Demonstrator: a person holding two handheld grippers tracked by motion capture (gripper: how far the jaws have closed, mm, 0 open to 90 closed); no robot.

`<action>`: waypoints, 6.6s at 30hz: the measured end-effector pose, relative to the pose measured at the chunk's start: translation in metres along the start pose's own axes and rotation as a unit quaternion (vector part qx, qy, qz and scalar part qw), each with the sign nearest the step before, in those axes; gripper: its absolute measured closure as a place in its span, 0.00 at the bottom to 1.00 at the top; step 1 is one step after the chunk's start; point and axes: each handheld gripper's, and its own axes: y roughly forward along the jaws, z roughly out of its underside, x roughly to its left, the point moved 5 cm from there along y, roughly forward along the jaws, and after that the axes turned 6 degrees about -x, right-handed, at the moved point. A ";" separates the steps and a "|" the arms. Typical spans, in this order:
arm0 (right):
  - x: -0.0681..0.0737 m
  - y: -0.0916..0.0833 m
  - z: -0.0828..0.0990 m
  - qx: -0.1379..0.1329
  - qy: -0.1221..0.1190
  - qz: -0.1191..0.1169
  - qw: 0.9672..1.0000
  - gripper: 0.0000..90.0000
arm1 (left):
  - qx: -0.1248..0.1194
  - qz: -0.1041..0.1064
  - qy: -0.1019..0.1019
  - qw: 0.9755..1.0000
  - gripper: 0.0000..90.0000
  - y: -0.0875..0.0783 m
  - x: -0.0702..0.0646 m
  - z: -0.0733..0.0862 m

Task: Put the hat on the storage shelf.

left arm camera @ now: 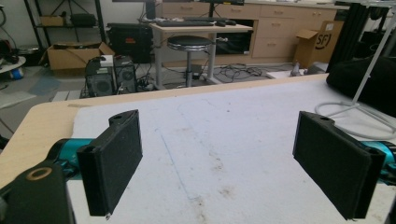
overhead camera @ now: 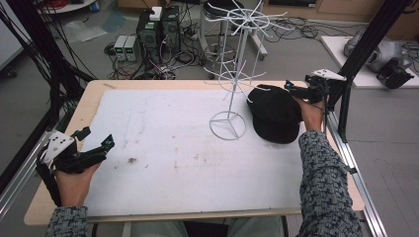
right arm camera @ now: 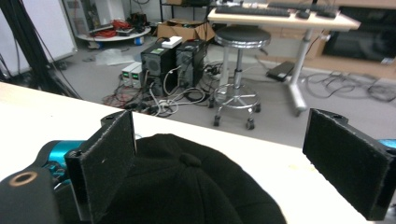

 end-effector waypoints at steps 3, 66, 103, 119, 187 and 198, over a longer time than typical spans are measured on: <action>-0.003 0.006 0.009 0.018 0.008 0.000 1.000 0.10 | 0.002 -0.002 -0.004 1.000 0.18 -0.001 0.002 0.001; -0.001 -0.069 -0.044 -0.026 -0.055 -0.022 0.998 0.95 | -0.011 0.000 -0.024 1.000 0.18 -0.006 0.005 -0.003; 0.012 -0.186 -0.190 -0.226 -0.050 -0.038 0.972 0.95 | -0.024 0.007 -0.029 0.999 0.18 -0.008 0.001 -0.010; 0.022 -0.223 -0.231 -0.288 -0.032 -0.071 0.955 0.95 | -0.026 0.011 -0.030 0.999 0.18 -0.008 -0.002 -0.012; 0.049 -0.187 -0.205 -0.332 0.103 -0.243 0.905 0.93 | -0.026 0.009 -0.033 0.999 0.18 -0.009 0.003 -0.012; 0.045 -0.169 -0.176 -0.314 0.124 -0.245 0.909 0.91 | -0.029 0.007 -0.035 0.999 0.18 -0.010 0.003 -0.013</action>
